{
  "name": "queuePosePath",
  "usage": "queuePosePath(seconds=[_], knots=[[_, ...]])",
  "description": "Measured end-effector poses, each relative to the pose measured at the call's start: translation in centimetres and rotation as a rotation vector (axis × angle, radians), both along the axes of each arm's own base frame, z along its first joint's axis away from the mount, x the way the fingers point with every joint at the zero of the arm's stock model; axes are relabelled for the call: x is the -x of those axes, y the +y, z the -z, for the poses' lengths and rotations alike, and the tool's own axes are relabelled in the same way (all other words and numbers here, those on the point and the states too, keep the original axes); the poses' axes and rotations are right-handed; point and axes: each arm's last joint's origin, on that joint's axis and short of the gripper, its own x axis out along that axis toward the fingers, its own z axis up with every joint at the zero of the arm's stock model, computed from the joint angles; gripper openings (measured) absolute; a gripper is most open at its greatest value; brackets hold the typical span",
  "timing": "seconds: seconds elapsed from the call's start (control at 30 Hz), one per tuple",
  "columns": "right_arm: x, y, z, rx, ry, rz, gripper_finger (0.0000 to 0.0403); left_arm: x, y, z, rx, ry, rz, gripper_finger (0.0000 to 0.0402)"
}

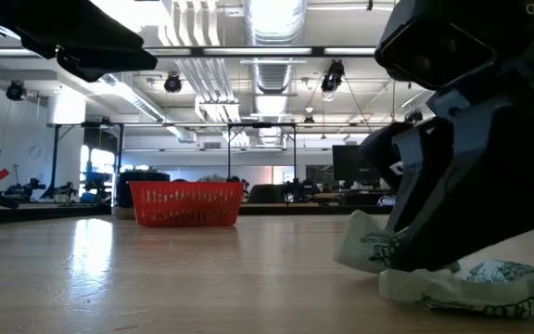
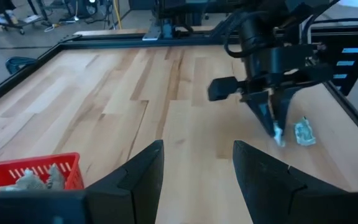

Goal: Pick and place items into bin
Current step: Put the green stevia packet into the red bin

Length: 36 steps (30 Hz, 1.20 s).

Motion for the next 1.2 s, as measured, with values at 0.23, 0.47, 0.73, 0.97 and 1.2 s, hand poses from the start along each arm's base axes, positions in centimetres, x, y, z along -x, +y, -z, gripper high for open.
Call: queuePosePath(seconds=[0.23,0.47,0.73,0.97,1.2], knots=[[-0.3,-1.3,-2.6,0.184,-0.112,0.049,0.0014,0.0,-0.3,-0.4,-0.002,-0.036,0.017,0.0176],[-2.3,-6.3,-6.1,0.451,-0.221,0.189,0.0013,0.2,-0.6,-0.5,-0.050,-0.040,0.048,0.0176],[-5.7,-17.8,-7.7,0.366,-0.269,0.237,0.0013,0.2,-0.5,-0.5,-0.144,-0.041,0.043,0.0176],[-6.7,-26.7,-9.0,0.227,-0.358,0.245,0.0013,0.2,-0.4,-0.4,-0.199,-0.035,0.037,0.0176],[-9.2,-30.0,-9.2,0.126,-0.363,0.177,0.0013,0.2,-0.3,-0.4,-0.236,-0.035,0.006,0.0176]])
